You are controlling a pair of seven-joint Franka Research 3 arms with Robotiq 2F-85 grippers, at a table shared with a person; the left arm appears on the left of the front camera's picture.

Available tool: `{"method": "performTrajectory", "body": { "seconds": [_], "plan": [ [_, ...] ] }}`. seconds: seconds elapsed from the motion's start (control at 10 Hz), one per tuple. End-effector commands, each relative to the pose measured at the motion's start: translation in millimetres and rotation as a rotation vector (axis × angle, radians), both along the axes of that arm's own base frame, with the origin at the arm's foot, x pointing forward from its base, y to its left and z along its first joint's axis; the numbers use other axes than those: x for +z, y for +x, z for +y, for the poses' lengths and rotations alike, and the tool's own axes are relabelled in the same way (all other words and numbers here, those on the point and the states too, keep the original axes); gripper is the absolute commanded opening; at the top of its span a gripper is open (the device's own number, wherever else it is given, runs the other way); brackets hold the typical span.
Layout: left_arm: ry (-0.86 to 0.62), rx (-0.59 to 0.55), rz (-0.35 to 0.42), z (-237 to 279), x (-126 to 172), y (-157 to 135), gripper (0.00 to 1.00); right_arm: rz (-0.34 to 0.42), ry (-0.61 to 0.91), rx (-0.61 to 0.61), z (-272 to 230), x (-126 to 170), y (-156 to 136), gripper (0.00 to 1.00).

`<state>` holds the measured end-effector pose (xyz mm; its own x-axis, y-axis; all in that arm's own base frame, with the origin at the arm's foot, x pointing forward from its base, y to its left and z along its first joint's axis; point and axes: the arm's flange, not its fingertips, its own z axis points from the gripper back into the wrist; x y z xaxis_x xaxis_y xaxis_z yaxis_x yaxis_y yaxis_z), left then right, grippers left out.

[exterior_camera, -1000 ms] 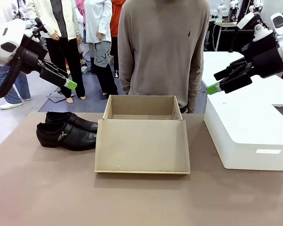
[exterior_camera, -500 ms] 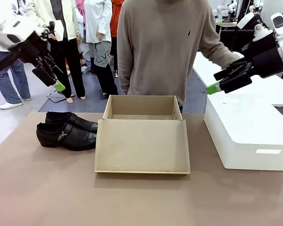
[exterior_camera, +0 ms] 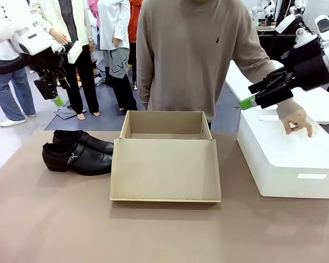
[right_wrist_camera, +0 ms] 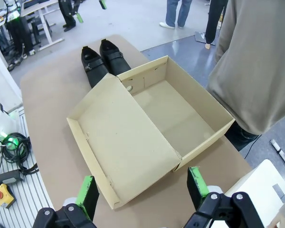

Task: Pack the shoes into the box.
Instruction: Place one shoe of the Shoes into the Shoes Box.

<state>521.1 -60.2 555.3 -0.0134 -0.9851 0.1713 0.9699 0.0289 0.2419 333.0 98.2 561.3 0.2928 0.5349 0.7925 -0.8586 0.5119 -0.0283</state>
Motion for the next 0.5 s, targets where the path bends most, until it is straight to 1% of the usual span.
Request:
{"method": "performTrajectory", "body": {
  "seconds": [0.0, 0.2, 0.3, 0.4],
  "plan": [
    [0.073, -0.004, 0.035, -2.2, -7.4, 20.0, 1.00, -0.005, 0.007, 0.013, -0.1, -0.7, 1.8, 1.00],
    [0.109, 0.016, 0.073, -3.0, -19.6, 33.2, 1.00, -0.005, 0.007, 0.013, -0.1, -0.7, 1.8, 1.00],
    [0.057, -0.006, 0.035, -1.6, -21.0, 20.4, 1.00, -0.005, 0.007, 0.013, -0.1, -0.7, 1.8, 1.00],
    [0.057, -0.006, 0.035, -1.6, -21.0, 20.4, 1.00, -0.005, 0.007, 0.013, -0.1, -0.7, 1.8, 1.00]
  ]
}}
